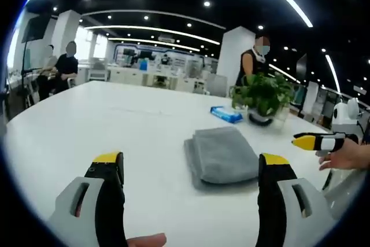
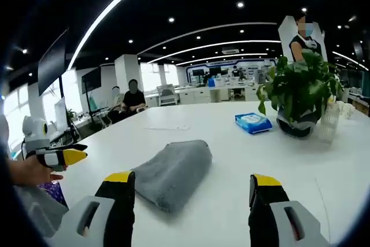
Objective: Open the folded towel by lifting each exposed corner and separating the folded layers until the towel lies flat within the target outline without major curled edges
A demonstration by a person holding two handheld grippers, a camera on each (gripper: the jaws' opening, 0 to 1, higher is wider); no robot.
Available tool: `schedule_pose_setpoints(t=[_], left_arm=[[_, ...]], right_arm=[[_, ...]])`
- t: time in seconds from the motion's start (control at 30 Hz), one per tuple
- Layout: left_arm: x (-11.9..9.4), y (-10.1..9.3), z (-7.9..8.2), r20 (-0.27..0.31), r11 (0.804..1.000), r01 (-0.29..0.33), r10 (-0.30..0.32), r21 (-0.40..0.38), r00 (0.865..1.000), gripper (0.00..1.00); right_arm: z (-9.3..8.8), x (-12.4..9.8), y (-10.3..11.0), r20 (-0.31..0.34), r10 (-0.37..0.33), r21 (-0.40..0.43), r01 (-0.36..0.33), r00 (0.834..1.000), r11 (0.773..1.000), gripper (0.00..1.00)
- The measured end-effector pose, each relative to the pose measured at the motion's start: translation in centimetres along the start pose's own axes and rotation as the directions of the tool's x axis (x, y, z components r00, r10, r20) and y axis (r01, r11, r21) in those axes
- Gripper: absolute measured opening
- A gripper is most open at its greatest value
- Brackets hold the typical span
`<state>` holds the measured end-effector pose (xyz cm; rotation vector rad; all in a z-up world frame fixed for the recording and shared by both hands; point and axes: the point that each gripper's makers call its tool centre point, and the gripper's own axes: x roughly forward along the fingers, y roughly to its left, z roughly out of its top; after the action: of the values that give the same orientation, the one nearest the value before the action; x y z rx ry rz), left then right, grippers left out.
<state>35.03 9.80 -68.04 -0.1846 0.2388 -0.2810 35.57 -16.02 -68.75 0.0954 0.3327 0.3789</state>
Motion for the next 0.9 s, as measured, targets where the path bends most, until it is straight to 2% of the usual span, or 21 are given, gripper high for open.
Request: schedule_pose_setpoints(t=[0.23,0.9], left_arm=[[-0.04,0.29,-0.03,0.000,1.000,-0.009,0.009,-0.021,1.000,0.96],[0.01,0.09,-0.20,-0.010,1.000,-0.003,0.003,0.001,1.000,0.95]], right_arm=[[0.00,-0.02,-0.03,0.000,-0.001,0.005,0.001,1.000,1.000,0.81],[0.23,-0.07,0.06,0.007,0.001,-0.003,-0.001,1.000,1.000,0.80]])
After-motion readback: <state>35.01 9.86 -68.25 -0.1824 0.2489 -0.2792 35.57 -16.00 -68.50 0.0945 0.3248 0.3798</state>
